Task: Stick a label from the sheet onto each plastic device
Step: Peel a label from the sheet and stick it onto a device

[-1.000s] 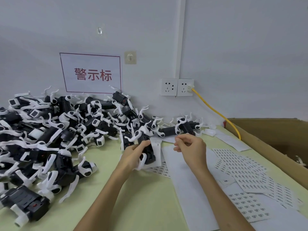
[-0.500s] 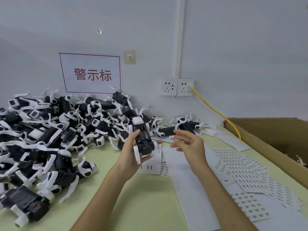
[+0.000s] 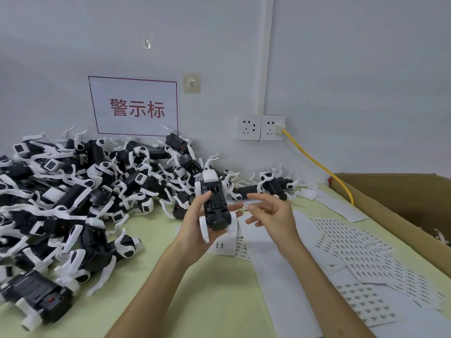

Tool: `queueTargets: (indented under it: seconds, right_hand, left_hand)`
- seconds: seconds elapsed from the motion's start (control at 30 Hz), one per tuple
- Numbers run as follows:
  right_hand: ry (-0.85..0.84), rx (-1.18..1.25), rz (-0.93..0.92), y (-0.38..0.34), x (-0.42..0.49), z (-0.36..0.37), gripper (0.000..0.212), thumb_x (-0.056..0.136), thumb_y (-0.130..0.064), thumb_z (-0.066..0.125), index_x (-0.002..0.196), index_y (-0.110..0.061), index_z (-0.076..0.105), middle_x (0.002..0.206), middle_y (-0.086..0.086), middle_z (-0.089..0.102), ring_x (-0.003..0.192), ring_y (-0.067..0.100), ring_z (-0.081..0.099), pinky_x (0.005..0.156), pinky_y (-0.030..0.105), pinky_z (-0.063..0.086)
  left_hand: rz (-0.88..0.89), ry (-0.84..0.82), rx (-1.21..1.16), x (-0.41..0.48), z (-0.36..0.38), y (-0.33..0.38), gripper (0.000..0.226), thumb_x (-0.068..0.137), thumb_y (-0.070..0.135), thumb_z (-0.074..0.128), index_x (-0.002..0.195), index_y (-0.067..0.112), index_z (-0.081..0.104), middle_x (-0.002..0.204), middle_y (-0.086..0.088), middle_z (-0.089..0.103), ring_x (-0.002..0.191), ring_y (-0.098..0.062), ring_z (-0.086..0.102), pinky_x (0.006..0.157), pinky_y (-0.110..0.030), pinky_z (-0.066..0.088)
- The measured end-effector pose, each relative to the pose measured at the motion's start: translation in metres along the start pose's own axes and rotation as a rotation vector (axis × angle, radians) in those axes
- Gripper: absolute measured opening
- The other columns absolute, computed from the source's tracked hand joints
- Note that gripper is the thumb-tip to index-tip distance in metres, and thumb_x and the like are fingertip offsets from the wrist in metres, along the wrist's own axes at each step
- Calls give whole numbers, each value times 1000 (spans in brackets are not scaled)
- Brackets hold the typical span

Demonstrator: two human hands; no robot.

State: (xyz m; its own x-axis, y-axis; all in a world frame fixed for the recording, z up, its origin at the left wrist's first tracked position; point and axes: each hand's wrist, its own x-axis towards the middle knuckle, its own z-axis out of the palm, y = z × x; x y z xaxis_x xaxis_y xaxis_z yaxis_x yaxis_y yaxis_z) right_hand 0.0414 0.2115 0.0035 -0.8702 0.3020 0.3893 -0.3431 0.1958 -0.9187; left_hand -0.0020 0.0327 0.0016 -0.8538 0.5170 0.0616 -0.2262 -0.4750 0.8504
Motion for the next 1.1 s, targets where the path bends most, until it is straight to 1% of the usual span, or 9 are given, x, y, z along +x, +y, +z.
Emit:
queueTargets:
  seconds: [0.1, 0.27, 0.37, 0.43, 0.53, 0.57, 0.63, 0.73, 1.1]
  right_hand:
    - [13, -10, 0, 1, 0, 0, 31, 89, -3, 70, 97, -33, 73, 85, -9, 77, 63, 18, 73, 56, 17, 50]
    - [54, -47, -1, 2, 1, 0, 31, 90, -8, 71, 93, -39, 73, 85, -14, 76, 64, 15, 73, 55, 15, 49]
    - [56, -61, -5, 2, 1, 1, 30, 89, -8, 72, 94, -37, 74, 84, -14, 77, 63, 15, 73, 56, 14, 49]
    - [59, -65, -13, 2, 1, 1, 28, 89, -7, 72, 94, -34, 74, 85, -13, 77, 63, 15, 73, 57, 13, 48]
    - [64, -78, -19, 3, 0, 1, 26, 88, -5, 72, 95, -30, 75, 85, -11, 77, 62, 14, 73, 57, 12, 47]
    - [65, -80, -19, 3, 0, 1, 24, 89, -5, 72, 95, -28, 76, 84, -10, 77, 62, 14, 72, 57, 12, 47]
    - [72, -82, -23, 4, 0, 1, 19, 88, -6, 73, 96, -23, 77, 84, -9, 77, 62, 14, 72, 56, 12, 47]
    - [85, -92, -44, 4, 0, 1, 12, 88, -10, 73, 90, -21, 79, 84, -10, 77, 62, 14, 72, 55, 13, 47]
    - [80, -162, -67, 7, 0, 2, 11, 88, -9, 73, 88, -18, 80, 81, -12, 76, 60, 10, 70, 55, 13, 47]
  left_hand:
    - [-1, 8, -1, -1, 1, 2, 76, 90, 51, 56, 143, -3, 49, 131, -26, 65, 127, -40, 60, 105, -46, 50]
    - [-29, 3, 17, 2, -3, -2, 73, 87, 51, 58, 133, -5, 56, 129, -26, 66, 123, -36, 65, 119, -52, 35]
    - [-42, -10, 6, 3, -5, -5, 75, 86, 51, 57, 135, -6, 55, 129, -28, 66, 122, -37, 65, 120, -53, 31]
    - [-45, -22, 4, 4, -6, -5, 67, 87, 52, 57, 125, -3, 65, 130, -28, 65, 123, -37, 64, 118, -51, 35]
    - [-62, -52, -19, 3, -4, -4, 53, 86, 53, 60, 100, 6, 79, 132, -29, 64, 125, -38, 63, 111, -48, 42]
    - [-62, -58, -23, 2, -4, -4, 54, 85, 54, 61, 101, 5, 78, 133, -29, 63, 125, -38, 63, 109, -47, 43]
    - [-53, -56, -29, 2, -4, -4, 62, 86, 54, 60, 118, 2, 69, 134, -27, 63, 126, -38, 62, 108, -46, 43]
    - [-53, -54, -26, 4, -4, -5, 72, 88, 54, 58, 134, -2, 58, 134, -25, 64, 126, -37, 62, 113, -48, 40]
    - [-45, -32, -3, 2, -2, -4, 64, 89, 52, 56, 123, -1, 64, 134, -26, 63, 126, -39, 62, 109, -48, 44]
